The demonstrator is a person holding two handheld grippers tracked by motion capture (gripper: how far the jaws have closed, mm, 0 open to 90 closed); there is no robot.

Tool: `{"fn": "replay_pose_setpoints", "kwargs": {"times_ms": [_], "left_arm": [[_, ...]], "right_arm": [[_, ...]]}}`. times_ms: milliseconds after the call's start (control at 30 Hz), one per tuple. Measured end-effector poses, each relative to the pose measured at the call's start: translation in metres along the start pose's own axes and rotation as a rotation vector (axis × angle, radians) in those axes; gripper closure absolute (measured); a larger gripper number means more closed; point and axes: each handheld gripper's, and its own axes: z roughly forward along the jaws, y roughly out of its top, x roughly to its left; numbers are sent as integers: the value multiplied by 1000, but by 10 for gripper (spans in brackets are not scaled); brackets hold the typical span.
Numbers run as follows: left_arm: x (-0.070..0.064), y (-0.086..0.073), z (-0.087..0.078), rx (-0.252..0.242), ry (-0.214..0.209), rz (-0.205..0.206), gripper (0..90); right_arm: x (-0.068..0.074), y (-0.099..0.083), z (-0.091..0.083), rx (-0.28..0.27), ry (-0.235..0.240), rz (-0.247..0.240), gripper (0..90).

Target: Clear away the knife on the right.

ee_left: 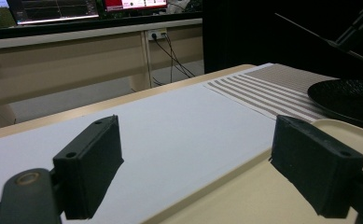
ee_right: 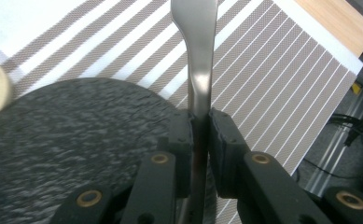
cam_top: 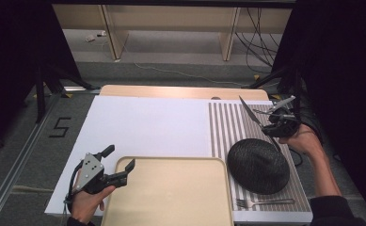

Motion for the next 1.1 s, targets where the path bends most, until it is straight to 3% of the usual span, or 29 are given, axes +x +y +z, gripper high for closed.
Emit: {"fn": "replay_pose_setpoints", "kwargs": {"times_ms": [167, 433, 600, 667, 767, 833, 867, 900, 933, 1000, 1067, 1100], "left_arm": [[0, 0, 1, 1, 1, 1, 160], [0, 0, 1, 3, 3, 0, 161], [0, -1, 1, 4, 5, 1, 161], [0, -1, 1, 2, 5, 0, 160], [1, -1, 1, 4, 8, 2, 160], [1, -1, 1, 4, 8, 1, 160], [1, -1, 0, 4, 8, 1, 160], [1, -1, 0, 3, 8, 1, 160], [1, -1, 0, 3, 9, 1, 161], [1, -1, 1, 4, 9, 0, 160], [1, -1, 1, 3, 9, 2, 160], [1, -1, 0, 3, 9, 1, 160]], "right_arm": [[11, -7, -9, -23, 20, 25, 808], [33, -9, -17, -89, 65, 18, 808], [48, -11, -19, -114, 72, 1, 808], [54, -12, -21, -114, 82, 20, 808], [62, -14, -19, -158, 79, 2, 808], [67, -14, -23, -139, 101, 14, 809], [70, -14, -23, -152, 100, 23, 809], [70, -15, -24, -160, 103, -2, 808], [74, -15, -25, -175, 107, 24, 808], [78, -15, -26, -177, 110, 26, 808], [82, -15, -28, -161, 116, 9, 808], [84, -16, -27, -179, 109, 6, 808]]}}
